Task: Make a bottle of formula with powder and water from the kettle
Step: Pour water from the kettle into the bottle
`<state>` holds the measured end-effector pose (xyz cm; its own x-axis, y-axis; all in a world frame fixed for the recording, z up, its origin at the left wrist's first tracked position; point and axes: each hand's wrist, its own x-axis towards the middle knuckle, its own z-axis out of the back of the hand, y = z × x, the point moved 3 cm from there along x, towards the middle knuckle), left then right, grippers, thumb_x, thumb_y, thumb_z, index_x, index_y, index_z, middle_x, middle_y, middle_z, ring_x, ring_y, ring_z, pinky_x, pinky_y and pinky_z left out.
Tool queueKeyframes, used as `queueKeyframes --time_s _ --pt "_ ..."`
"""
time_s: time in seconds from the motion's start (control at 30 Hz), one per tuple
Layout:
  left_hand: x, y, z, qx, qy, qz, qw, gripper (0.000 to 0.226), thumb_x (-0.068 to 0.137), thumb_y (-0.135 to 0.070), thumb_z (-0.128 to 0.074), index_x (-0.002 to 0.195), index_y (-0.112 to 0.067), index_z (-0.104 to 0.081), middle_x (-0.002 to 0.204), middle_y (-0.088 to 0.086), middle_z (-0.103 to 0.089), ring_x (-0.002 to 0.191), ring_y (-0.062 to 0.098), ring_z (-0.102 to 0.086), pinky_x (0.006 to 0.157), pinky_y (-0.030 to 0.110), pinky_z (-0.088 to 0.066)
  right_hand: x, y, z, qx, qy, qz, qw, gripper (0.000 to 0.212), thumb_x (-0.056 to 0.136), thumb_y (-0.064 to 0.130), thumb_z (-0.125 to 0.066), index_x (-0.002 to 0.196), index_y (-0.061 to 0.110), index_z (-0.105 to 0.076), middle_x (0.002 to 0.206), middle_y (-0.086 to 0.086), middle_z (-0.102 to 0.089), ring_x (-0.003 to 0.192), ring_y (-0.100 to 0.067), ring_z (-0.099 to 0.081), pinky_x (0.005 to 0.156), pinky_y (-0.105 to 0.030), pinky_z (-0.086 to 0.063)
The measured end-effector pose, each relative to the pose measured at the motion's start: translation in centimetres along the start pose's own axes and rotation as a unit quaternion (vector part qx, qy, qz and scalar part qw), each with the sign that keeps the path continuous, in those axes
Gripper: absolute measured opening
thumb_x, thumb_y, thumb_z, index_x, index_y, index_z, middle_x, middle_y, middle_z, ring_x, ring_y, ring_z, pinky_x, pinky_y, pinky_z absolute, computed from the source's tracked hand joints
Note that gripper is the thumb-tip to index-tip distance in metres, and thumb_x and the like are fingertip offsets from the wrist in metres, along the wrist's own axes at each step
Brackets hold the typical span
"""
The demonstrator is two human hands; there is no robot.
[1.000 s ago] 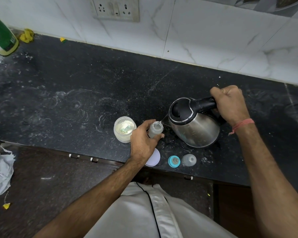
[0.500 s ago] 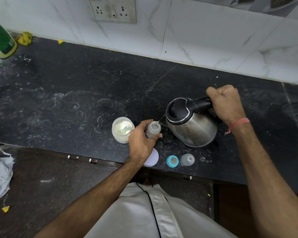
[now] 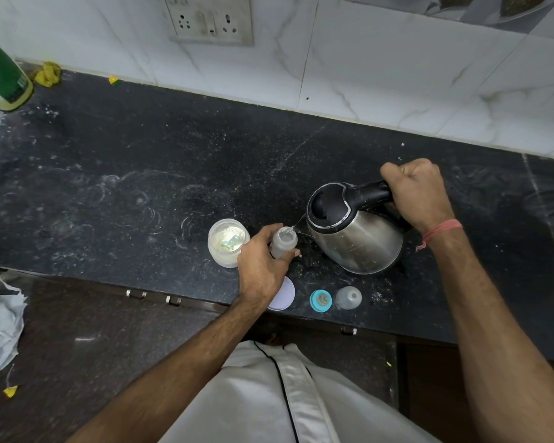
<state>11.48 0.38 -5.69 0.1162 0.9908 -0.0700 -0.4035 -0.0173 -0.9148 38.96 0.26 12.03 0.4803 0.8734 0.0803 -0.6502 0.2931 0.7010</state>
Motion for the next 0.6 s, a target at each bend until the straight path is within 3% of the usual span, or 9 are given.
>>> queueKeyframes --time_s 0.33,0.6 --pt "-0.05 -0.16 0.19 0.038 -0.015 0.004 0.999 0.061 0.082 -0.040 -0.100 0.136 -0.031 -0.073 0.120 -0.016 -0.082 0.112 0.004 -0.077 0.099 0.039 -0.066 0.06 -0.16 -0.06 0.003 -0.006 -0.003 1.000 0.055 0.089 0.035 -0.059 0.054 -0.005 -0.043 0.049 -0.010 -0.041 0.047 -0.024 -0.035 0.062 -0.037 -0.048" --pt "-0.02 -0.15 0.29 0.042 -0.014 0.008 0.999 0.058 0.084 -0.045 -0.097 0.134 -0.035 -0.071 0.118 -0.017 -0.082 0.110 0.006 -0.078 0.096 0.042 -0.066 0.16 0.00 -0.16 -0.008 -0.010 0.000 1.000 0.054 0.089 0.034 -0.060 0.055 -0.007 -0.046 0.051 -0.012 -0.041 0.051 -0.026 -0.037 0.062 -0.038 -0.046"
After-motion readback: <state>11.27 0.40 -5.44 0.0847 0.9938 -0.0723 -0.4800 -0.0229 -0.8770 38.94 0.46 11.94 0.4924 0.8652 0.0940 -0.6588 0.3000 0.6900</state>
